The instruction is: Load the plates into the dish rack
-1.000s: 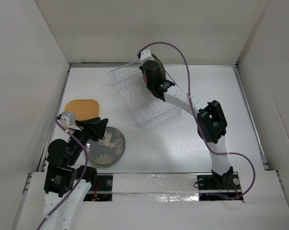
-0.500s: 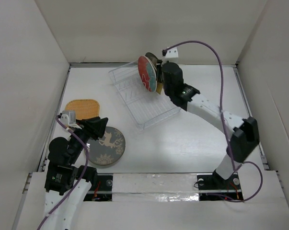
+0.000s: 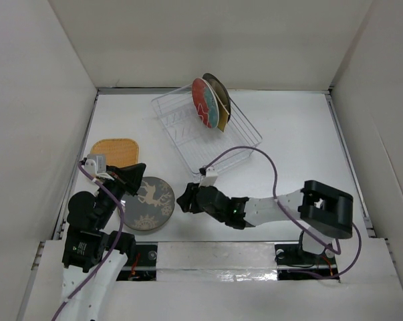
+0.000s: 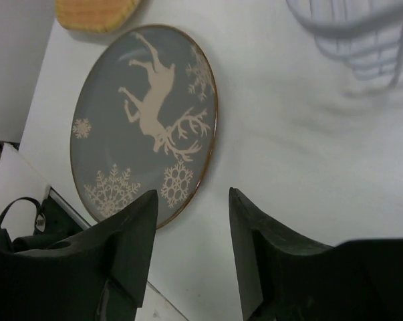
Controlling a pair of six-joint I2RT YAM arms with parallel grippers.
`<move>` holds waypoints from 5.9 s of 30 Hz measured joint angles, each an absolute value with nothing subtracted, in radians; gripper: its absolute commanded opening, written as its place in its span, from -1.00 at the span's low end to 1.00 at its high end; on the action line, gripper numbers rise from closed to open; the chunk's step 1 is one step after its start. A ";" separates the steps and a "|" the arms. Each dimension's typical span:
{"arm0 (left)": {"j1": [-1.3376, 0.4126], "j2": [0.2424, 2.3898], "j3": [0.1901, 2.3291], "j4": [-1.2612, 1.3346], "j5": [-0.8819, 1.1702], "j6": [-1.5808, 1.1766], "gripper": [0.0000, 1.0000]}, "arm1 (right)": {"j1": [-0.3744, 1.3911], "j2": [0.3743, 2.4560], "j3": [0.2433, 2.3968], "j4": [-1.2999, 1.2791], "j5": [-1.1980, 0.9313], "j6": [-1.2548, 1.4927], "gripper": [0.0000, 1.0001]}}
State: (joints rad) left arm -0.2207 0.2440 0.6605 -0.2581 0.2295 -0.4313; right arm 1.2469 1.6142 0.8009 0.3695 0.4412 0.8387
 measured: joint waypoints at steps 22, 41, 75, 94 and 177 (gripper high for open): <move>-0.222 0.197 0.661 -0.258 0.224 -0.435 -0.45 | 1.238 2.051 0.934 0.659 0.278 1.386 -1.00; -0.222 0.174 0.661 -0.260 0.183 -0.435 -0.35 | 1.161 1.381 0.902 0.245 0.467 0.624 -1.00; -0.220 0.201 0.661 -0.259 0.182 -0.435 -0.30 | 0.807 2.119 1.717 0.167 0.664 -0.249 -0.96; -0.220 0.525 0.614 -0.185 0.030 -0.622 -1.00 | 0.891 1.619 1.448 0.154 0.526 0.059 -1.00; 0.346 0.475 0.696 -0.077 0.209 -0.776 -1.00 | 0.868 1.666 1.245 0.297 -0.136 0.536 0.91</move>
State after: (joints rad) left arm 0.3462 0.4751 0.6964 -0.0772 0.2089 -0.7761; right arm 0.8684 1.6657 1.2449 0.2974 -0.1360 0.5362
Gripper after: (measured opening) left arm 0.101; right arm 0.926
